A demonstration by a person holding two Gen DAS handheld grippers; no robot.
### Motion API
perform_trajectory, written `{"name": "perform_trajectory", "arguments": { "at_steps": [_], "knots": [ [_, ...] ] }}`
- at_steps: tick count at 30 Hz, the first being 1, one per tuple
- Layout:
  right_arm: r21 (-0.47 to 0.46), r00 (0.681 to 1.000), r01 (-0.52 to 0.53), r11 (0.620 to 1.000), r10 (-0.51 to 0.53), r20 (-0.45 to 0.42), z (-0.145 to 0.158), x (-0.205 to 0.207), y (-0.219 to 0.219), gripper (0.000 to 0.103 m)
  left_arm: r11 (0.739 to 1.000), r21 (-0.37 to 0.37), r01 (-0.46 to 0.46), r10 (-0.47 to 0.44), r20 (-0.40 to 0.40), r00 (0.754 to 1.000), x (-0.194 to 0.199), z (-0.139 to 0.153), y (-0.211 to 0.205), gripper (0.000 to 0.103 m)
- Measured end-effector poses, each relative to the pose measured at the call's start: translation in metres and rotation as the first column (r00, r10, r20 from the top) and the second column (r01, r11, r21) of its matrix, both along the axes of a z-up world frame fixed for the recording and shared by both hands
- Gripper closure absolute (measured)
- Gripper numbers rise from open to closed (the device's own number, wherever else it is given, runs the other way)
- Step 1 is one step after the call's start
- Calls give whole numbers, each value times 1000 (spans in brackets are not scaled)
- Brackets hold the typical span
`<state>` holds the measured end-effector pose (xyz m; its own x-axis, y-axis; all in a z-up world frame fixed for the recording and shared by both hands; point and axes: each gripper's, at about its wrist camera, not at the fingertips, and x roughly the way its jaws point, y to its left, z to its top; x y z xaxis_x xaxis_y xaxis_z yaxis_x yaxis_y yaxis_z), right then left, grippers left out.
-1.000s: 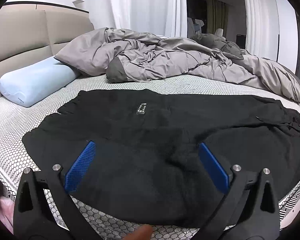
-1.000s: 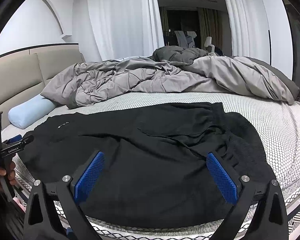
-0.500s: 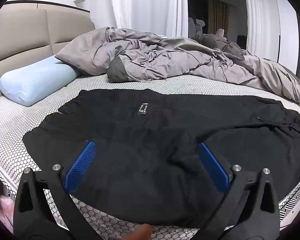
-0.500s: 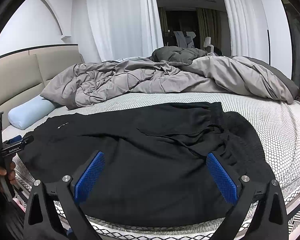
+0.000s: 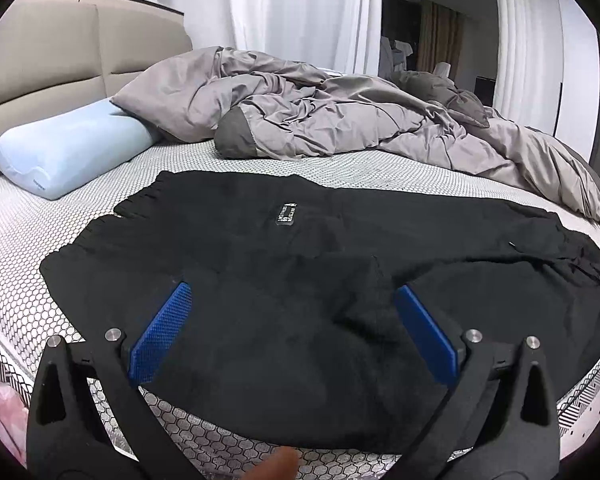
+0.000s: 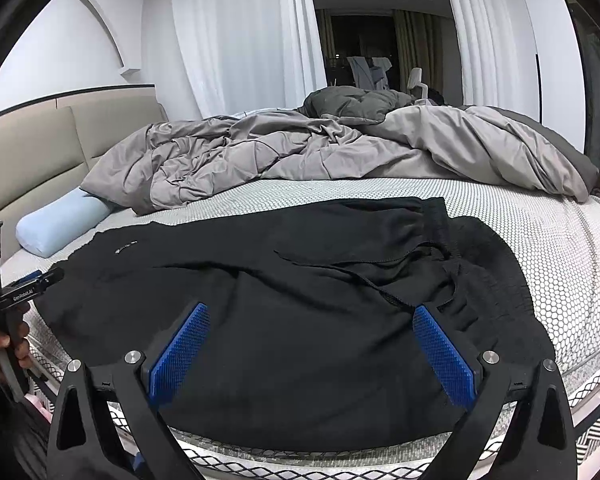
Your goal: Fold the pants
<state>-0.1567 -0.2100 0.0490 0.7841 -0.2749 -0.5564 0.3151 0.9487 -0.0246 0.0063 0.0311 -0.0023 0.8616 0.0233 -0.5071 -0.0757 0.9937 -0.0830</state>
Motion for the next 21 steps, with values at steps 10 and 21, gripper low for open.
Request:
{"name": "perform_trajectory", "arguments": {
  "at_steps": [10,21],
  "knots": [
    [6,1000,-8,1000,8,-9,-1,2,2,0,999,13,-29,29,0,1000,2,-2,3,1],
    [24,999,17,1000,-16,-50,-7,9,-6,0,999,25,-48,48,28,998,-4,4,6,1]
  ]
}}
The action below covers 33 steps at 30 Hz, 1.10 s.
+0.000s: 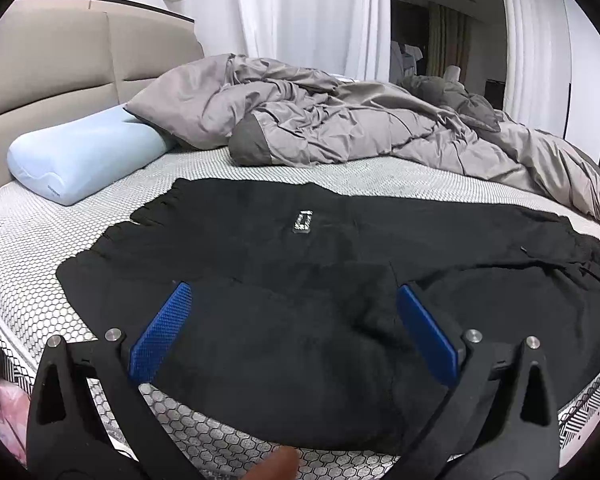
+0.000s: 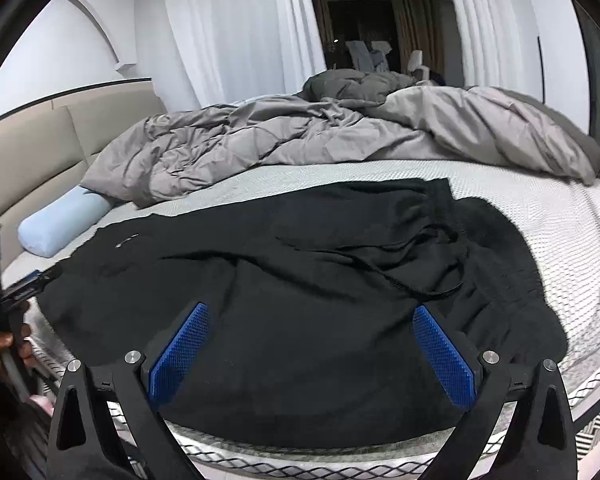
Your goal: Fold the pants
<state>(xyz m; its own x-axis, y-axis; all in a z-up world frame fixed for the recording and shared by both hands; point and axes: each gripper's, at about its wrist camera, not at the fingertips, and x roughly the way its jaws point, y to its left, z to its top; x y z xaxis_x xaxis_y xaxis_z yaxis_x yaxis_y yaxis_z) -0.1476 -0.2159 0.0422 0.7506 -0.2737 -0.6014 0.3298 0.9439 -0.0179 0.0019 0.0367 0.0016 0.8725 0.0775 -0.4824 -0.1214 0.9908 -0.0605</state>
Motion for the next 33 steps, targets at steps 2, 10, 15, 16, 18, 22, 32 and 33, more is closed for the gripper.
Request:
{"name": "perform_trajectory", "arguments": {
  "at_steps": [2,10,15,16,18,22,32,33],
  "knots": [
    [-3,1000,15,1000,-15,-4,0,0,-3,0,1000,-5,-9,9,5,1000,-1,1,3,1],
    [-82,999,39,996,-42,-26,-4,8,3,0,1000,-30,4,-4,4,1000,-2,2,11,1],
    [-80,999,-6,997,3,-42,-8,13,11,0,999,5,37,-36,-28,999,-1,-2,6,1],
    [-76,999,-8,997,5,-42,-9,14,10,0,999,15,33,-32,-35,999,0,-3,5,1],
    [-54,999,-11,998,9,-40,-9,14,9,0,1000,15,24,-23,-57,998,2,-6,8,1],
    [-62,997,-1,998,-4,-76,-11,15,8,0,998,41,-42,47,-109,993,10,-14,22,1],
    [4,994,71,997,-70,-79,-7,-1,-12,0,976,-46,-215,195,-273,942,14,-35,137,6],
    [7,994,82,997,-81,-79,-7,-4,-16,0,968,-95,-230,194,-291,937,14,-40,152,8]
  ]
}}
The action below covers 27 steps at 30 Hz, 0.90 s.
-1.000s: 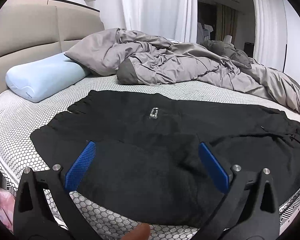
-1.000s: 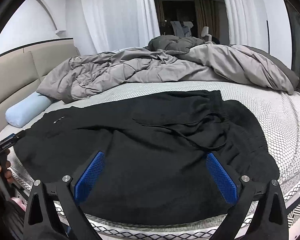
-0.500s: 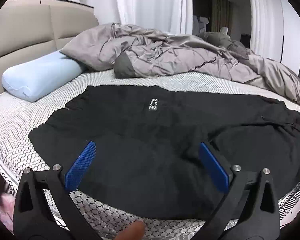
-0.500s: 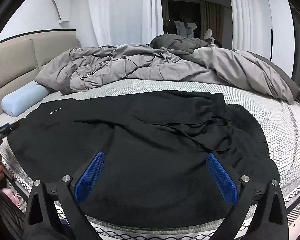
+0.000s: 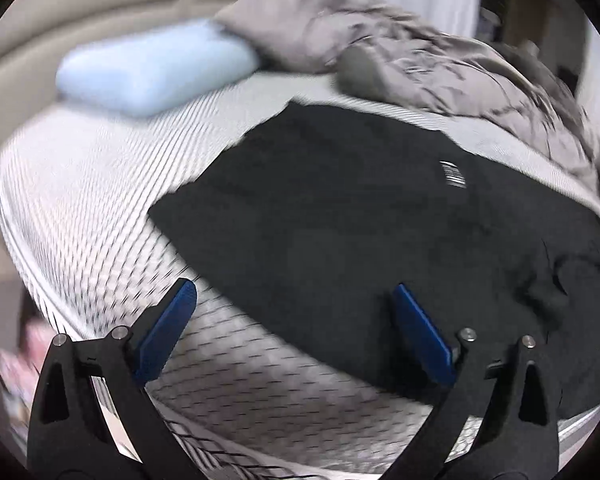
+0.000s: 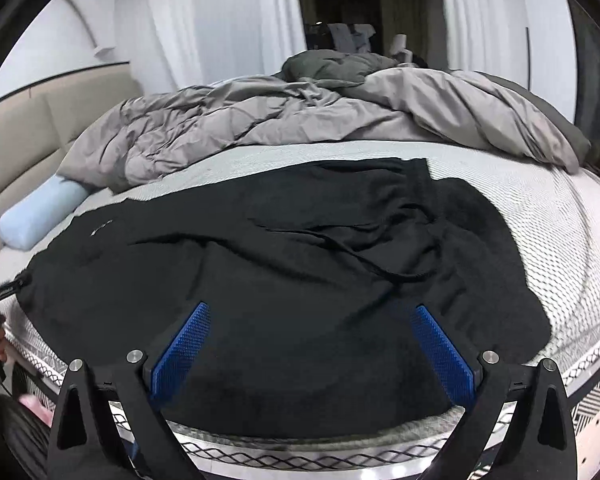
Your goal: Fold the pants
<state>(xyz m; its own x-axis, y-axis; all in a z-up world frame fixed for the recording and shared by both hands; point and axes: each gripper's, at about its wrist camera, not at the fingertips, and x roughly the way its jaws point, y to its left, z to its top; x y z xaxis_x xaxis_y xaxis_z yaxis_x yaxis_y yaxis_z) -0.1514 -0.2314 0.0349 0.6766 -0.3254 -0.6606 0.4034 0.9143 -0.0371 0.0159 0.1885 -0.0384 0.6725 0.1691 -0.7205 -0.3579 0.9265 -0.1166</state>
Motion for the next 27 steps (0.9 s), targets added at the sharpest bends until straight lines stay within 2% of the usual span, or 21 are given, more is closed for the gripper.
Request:
{"name": "perform_trajectory", "arguments": {
  "at_steps": [2,4,7,8,9,11,13,16,19,21,23,24,25,26,27],
  "knots": [
    [12,1000,8,1000,-8,7,1,-3,-5,0,995,-96,-16,15,-12,1000,5,-10,25,15],
    [5,1000,14,1000,-14,20,3,-4,-7,0,988,-156,-15,17,12,1000,12,-15,42,17],
    [-2,999,17,1000,-17,34,6,-4,-9,0,979,-200,-36,43,33,999,28,-15,61,53],
    [5,999,23,1000,-23,34,6,-4,-11,0,975,-213,-57,66,33,997,32,-15,68,80],
    [12,999,32,999,-32,38,6,-4,-14,0,971,-224,-81,91,35,995,33,-14,74,97],
    [10,998,52,999,-52,47,8,-6,-18,0,966,-242,-87,107,69,992,23,-10,83,100],
    [-3,994,96,995,-96,53,12,-13,-25,0,973,-204,-107,127,88,988,7,-5,91,100],
    [-7,981,187,982,-187,58,19,-33,-50,0,973,-180,-144,155,51,987,-5,-14,101,100],
    [81,954,293,953,-297,39,18,-60,-91,0,978,-147,-147,154,40,987,-7,-16,96,100],
    [160,947,316,935,-321,8,9,-66,-114,2,982,-123,-145,152,48,987,-7,-11,91,100],
    [239,951,308,921,-307,-40,-5,-62,-134,22,982,-119,-145,152,49,987,-3,-7,90,100],
    [276,955,294,915,-287,-66,-13,-57,-141,25,982,-121,-148,155,48,987,0,-6,88,100],
    [325,961,276,905,-264,-81,-20,-50,-149,33,981,-122,-151,157,45,987,4,-6,88,100],
    [335,960,280,900,-261,-100,-24,-46,-152,40,980,-126,-153,159,43,986,5,-5,87,100],
    [320,965,262,910,-243,-98,-21,-41,-153,45,981,-123,-149,156,45,987,5,-4,85,100]
  ]
}}
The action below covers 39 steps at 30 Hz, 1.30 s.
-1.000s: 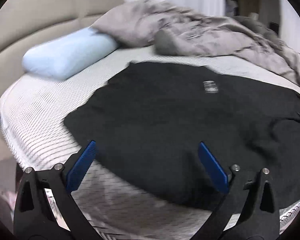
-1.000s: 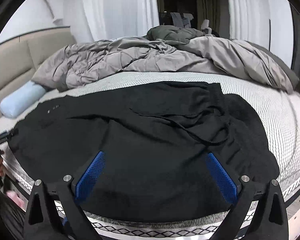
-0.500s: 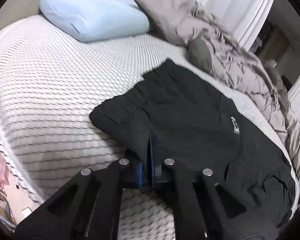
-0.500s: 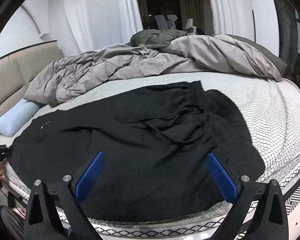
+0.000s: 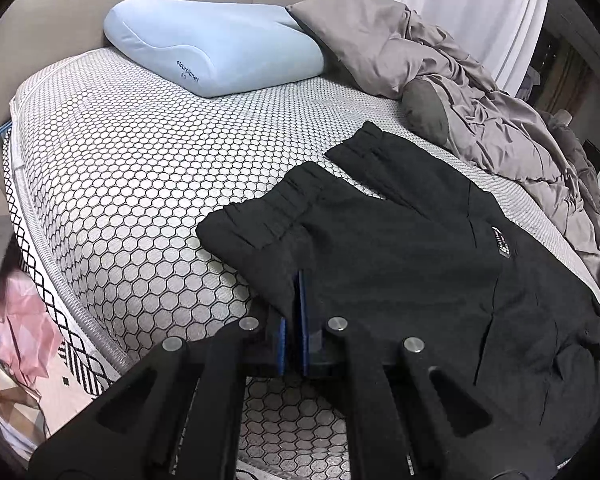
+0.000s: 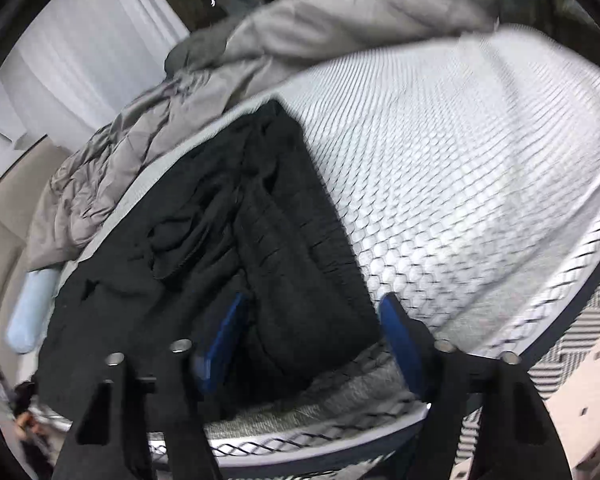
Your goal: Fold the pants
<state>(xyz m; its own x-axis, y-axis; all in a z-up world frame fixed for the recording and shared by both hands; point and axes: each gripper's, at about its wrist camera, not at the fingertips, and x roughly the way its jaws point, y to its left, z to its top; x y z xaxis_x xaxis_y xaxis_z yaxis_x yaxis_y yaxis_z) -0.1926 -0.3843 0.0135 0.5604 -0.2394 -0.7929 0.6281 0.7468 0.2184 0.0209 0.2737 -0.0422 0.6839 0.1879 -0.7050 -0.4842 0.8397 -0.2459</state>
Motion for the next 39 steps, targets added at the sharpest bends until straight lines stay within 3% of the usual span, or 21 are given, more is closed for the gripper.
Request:
{"name": "perform_trajectory", "arguments": {
  "at_steps": [1,2,5,9,10,11,12,13,14,15,17,20,23,27,31,35,36,37,39],
  "knots": [
    [-41,999,-24,999,25,20,8,1,2,68,1000,3,8,-8,5,1000,-1,1,0,100],
    [-83,999,-34,996,36,28,17,0,3,77,1000,-6,26,-26,6,1000,-2,2,1,100],
    [-146,998,-20,989,29,57,38,-10,-2,81,998,-20,57,-57,-18,998,-14,-4,0,97],
    [-188,985,-83,979,52,-163,13,6,-3,81,997,6,76,-76,-30,997,-24,-3,-5,94],
    [-208,984,-93,974,58,-170,15,7,0,79,997,11,76,-75,-27,997,-27,1,-7,93],
    [-230,986,-104,968,71,-148,22,6,4,73,997,17,76,-75,-18,997,-31,9,-8,85],
    [-264,990,-111,958,85,-109,35,6,9,68,997,25,75,-75,-10,997,-34,15,-10,70],
    [-282,993,-112,953,96,-68,46,6,10,54,996,34,78,-79,8,997,-36,23,-12,61],
    [-287,993,-120,950,119,-22,57,9,9,43,995,49,81,-83,29,996,-38,32,-14,45],
    [-277,989,-138,951,147,13,66,18,6,41,994,69,84,-87,44,995,-37,43,-17,31],
    [-252,982,-173,952,185,23,77,43,-4,40,993,75,94,-101,86,991,-29,62,-22,15],
    [-179,975,-214,960,220,18,78,107,-33,40,988,20,154,-155,127,980,4,79,-24,2],
    [-56,974,-225,973,224,-17,65,173,-74,40,981,-22,191,-188,111,976,61,85,-19,1],
    [-18,964,-228,974,223,-146,35,250,-121,39,975,-58,214,-215,2,977,148,66,-12,2],
    [37,955,-197,980,200,-219,1,292,-158,40,965,-54,255,-259,-78,963,211,41,-14,6],
    [107,944,-251,962,268,-192,-15,307,-164,65,961,-37,273,-275,-107,955,247,27,-11,6],
    [75,936,-275,958,285,-206,-15,311,-159,68,962,-34,271,-273,-116,955,249,24,-9,6],
    [26,921,-312,950,309,-238,-16,317,-151,87,963,-31,268,-270,-127,954,253,22,-7,6],
    [-63,904,-356,932,327,-277,-10,325,-139,95,963,-7,270,-269,-130,954,257,20,-5,6]
  ]
}}
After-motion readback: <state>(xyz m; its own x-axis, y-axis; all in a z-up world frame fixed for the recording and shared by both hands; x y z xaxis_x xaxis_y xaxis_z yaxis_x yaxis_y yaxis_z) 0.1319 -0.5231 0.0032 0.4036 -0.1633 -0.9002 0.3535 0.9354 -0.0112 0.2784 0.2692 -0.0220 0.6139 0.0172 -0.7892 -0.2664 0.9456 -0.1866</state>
